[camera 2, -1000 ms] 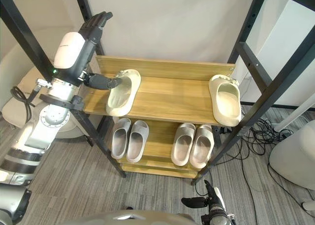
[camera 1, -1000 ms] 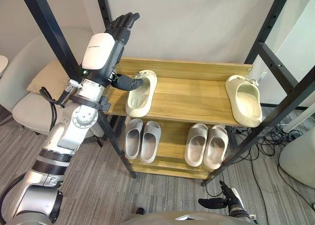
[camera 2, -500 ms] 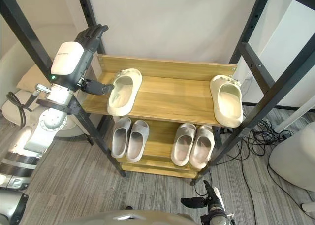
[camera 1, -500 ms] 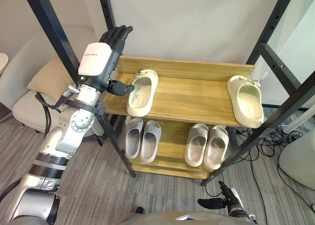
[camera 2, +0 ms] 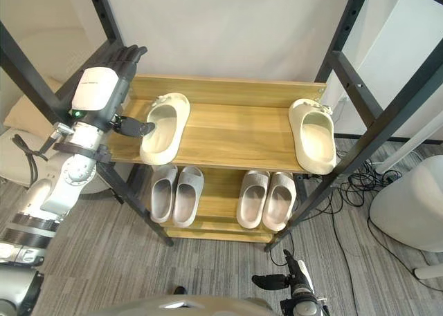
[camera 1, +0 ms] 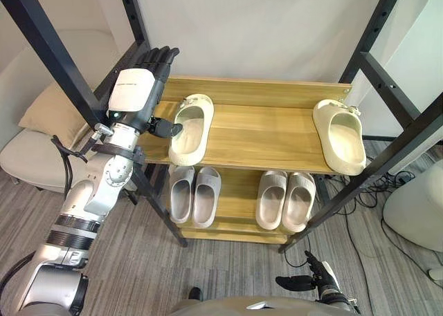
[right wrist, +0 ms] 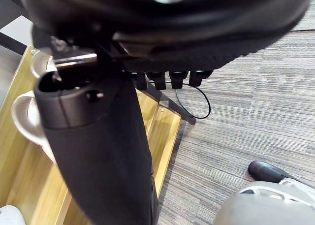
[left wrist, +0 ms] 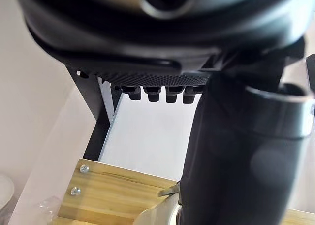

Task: Organize the slippers on the shoe rack

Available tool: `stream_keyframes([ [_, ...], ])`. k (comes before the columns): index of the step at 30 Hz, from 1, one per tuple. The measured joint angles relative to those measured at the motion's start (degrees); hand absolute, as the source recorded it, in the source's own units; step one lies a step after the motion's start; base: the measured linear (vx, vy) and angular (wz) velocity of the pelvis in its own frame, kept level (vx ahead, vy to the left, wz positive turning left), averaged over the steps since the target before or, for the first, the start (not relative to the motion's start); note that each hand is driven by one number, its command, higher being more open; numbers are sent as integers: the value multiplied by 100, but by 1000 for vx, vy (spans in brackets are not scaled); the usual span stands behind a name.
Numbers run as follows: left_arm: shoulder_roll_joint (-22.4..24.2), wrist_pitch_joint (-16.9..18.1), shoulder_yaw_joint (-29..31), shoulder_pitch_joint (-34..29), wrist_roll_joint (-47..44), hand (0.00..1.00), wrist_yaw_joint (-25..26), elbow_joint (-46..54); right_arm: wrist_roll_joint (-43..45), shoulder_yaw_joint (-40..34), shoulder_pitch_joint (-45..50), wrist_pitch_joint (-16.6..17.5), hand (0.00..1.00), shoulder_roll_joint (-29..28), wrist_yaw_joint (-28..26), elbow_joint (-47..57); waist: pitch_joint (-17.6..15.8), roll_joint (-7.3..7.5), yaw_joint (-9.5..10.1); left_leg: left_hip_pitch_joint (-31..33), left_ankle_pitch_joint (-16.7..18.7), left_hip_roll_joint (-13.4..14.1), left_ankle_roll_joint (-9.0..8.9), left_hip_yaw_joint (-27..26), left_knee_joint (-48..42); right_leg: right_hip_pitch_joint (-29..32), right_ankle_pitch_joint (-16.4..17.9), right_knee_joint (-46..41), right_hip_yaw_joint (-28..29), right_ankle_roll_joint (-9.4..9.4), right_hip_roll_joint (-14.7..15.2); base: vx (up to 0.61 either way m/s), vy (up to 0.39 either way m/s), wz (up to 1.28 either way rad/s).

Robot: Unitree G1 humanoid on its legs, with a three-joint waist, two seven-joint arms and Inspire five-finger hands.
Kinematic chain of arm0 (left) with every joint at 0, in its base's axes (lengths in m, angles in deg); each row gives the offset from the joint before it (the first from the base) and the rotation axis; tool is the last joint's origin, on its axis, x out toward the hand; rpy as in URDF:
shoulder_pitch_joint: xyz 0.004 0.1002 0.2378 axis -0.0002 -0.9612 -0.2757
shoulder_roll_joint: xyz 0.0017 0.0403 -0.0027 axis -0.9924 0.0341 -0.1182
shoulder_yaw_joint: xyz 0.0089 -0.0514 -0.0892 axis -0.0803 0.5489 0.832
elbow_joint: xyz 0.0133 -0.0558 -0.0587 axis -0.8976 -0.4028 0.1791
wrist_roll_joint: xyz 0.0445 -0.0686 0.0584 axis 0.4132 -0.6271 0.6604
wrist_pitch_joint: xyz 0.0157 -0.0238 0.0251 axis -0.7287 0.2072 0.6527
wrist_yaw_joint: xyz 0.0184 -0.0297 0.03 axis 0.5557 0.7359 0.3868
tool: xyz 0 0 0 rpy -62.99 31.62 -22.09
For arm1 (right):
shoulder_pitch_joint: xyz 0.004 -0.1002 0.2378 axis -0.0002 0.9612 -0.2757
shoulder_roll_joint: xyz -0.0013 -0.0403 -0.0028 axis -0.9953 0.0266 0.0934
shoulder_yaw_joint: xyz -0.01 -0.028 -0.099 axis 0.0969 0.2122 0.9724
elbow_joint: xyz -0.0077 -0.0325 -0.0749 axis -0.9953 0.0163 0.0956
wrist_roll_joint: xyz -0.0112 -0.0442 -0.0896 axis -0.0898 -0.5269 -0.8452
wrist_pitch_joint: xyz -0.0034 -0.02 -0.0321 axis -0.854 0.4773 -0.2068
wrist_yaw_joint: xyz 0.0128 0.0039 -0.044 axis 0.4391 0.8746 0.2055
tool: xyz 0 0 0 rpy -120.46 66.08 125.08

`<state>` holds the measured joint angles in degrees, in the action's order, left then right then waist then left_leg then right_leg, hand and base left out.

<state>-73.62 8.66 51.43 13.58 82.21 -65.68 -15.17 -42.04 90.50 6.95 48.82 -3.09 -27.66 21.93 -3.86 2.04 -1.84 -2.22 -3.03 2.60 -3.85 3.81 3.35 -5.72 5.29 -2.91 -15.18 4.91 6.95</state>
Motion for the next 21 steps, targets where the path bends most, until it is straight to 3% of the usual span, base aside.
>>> stream_keyframes([
  [21, 211, -175, -2, 368, 332, 100, 239, -386, -13, 3, 140, 16, 100, -70, 69, 167, -41, -55, -6, 75, 12, 9, -7, -128, 57, 58, -212, 261, 126, 19, -29, 6, 4, -3],
])
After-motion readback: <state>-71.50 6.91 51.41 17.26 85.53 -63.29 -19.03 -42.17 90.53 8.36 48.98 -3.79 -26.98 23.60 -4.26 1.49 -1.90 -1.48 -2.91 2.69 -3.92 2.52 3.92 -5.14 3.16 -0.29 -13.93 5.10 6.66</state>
